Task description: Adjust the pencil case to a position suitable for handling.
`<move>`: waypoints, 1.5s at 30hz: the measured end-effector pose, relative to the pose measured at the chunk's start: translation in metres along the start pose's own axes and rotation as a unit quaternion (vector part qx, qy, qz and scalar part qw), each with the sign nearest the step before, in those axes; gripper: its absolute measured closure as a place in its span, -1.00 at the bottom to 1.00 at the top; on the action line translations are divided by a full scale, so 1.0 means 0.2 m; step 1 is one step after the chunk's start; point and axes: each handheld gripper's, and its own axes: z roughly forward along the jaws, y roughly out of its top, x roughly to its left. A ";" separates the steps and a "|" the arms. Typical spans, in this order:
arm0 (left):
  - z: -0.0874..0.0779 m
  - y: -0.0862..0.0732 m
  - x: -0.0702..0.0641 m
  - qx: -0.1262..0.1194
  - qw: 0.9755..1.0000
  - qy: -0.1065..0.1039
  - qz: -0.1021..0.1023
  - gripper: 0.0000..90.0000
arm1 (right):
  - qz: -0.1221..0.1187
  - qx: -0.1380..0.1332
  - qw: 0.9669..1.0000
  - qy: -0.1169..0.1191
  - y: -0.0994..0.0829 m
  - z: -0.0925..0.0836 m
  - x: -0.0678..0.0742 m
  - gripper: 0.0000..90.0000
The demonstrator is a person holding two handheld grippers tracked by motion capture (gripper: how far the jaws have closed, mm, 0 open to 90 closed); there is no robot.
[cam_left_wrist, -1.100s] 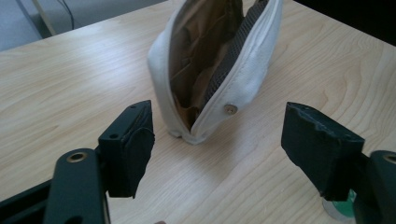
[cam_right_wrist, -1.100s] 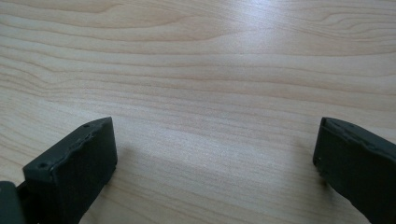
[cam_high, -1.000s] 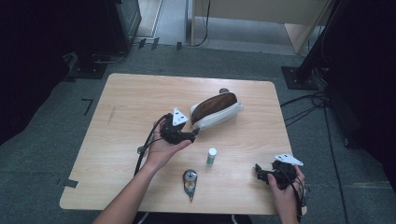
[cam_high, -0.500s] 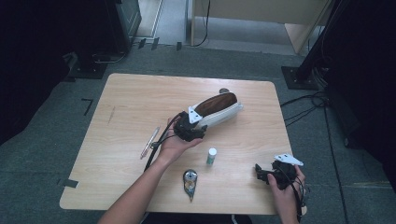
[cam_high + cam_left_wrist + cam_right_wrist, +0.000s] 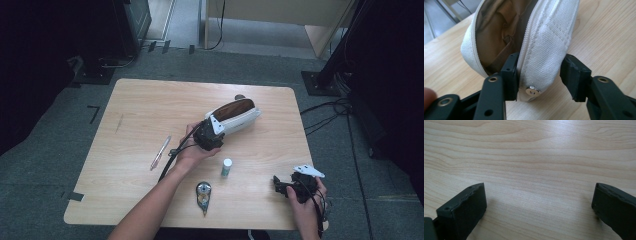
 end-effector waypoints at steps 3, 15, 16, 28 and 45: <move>0.00 0.00 0.00 -0.006 1.000 0.007 0.011 0.29 | 0.000 0.000 1.000 0.000 0.00 0.00 0.00 -1.00; -0.01 -0.01 0.02 -0.036 0.997 0.022 0.057 0.78 | 0.000 0.000 1.000 0.000 0.00 0.00 0.00 -1.00; -0.01 -0.01 0.02 -0.036 0.997 0.022 0.057 0.78 | 0.000 0.000 1.000 0.000 0.00 0.00 0.00 -1.00; -0.25 -0.08 0.09 -0.056 0.994 0.065 0.070 0.80 | 0.001 0.000 1.000 0.000 0.00 0.00 0.00 -1.00; -0.40 -0.38 0.04 -0.047 0.995 0.059 0.063 0.79 | 0.001 0.000 1.000 0.000 0.00 0.00 0.00 -1.00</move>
